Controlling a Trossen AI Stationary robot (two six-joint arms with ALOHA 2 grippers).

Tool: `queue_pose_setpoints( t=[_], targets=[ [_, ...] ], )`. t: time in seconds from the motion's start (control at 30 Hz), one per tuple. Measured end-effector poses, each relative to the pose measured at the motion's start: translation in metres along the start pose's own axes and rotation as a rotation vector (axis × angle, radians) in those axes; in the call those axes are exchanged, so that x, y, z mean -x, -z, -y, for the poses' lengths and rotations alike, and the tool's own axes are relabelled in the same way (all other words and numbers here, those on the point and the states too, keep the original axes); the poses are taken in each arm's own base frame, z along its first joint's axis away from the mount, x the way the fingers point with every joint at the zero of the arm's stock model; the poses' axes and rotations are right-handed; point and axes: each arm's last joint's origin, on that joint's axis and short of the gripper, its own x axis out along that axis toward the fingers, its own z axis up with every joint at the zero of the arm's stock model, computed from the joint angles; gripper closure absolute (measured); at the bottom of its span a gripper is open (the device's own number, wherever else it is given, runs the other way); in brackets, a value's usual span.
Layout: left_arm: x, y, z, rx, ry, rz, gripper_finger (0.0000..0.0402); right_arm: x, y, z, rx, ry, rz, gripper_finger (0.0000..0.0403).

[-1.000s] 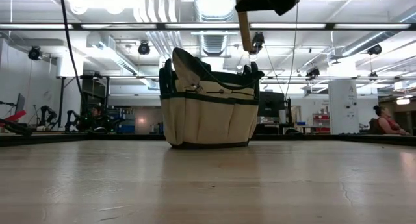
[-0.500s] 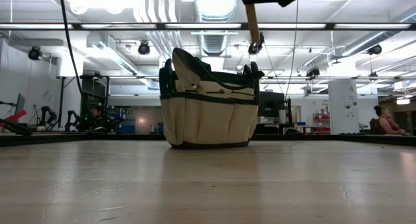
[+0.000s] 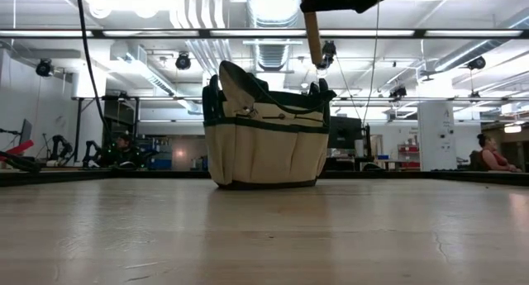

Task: Pick & Place Garden tools in Gardening bag
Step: Put the brown trowel into the gardening bag

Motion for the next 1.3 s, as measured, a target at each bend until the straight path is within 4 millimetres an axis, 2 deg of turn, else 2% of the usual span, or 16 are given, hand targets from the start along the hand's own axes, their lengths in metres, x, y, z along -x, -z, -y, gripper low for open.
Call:
queue_pose_setpoints(
  t=[0.23,0.53,0.7,1.03,1.23,1.3],
  targets=[
    [0.0,0.001,0.0,-0.005,0.002,-0.003,0.0314,0.003,-0.002,-0.004,-0.031,-0.07,0.032,0.0344],
    [0.0,0.002,0.0,-0.019,-0.014,-0.012,0.0392,0.006,-0.002,-0.005,-0.015,-0.074,0.033,0.0341],
    [0.0,0.004,0.001,-0.048,0.009,-0.022,0.0395,0.011,-0.001,-0.009,0.03,-0.107,0.033,0.0313],
    [0.002,0.007,0.001,-0.123,0.016,-0.055,0.0398,0.033,0.012,-0.021,0.237,-0.224,-0.022,0.0256],
    [0.005,0.016,0.001,-0.218,0.05,-0.127,0.0399,0.05,0.009,-0.011,0.309,-0.271,-0.011,0.0244],
    [0.005,0.019,0.003,-0.254,0.108,-0.143,0.0399,0.056,0.005,-0.007,0.308,-0.313,0.02,0.0245]
  ],
)
